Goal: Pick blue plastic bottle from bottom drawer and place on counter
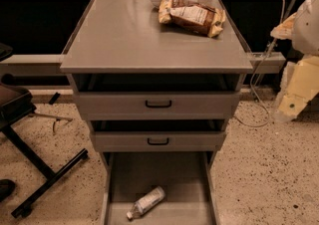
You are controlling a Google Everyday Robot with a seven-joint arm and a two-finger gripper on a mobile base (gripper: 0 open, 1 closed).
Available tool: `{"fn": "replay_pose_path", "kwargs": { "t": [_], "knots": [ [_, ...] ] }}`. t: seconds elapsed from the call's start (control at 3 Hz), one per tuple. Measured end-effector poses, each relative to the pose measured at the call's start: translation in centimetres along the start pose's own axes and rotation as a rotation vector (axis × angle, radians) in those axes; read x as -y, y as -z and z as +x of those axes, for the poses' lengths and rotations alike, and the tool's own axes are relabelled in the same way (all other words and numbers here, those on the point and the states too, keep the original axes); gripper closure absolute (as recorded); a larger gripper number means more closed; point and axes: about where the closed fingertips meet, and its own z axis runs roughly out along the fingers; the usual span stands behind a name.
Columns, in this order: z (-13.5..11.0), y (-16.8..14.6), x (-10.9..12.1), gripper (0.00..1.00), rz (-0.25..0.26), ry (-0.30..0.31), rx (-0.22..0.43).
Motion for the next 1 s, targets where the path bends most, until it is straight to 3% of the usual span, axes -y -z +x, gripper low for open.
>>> {"fn": "replay_pose_path", "kwargs": {
  "t": [0.33, 0.67, 1.0],
  "knots": [
    [-0.5, -1.0, 0.2, 0.0, 0.017, 0.011, 0.001],
    [-1.6, -5.1, 0.0, 0.0, 0.01, 0.032, 0.033],
    [-2.1, -11.2, 0.3, 0.0, 0.007, 0.03, 0.092]
  ]
}}
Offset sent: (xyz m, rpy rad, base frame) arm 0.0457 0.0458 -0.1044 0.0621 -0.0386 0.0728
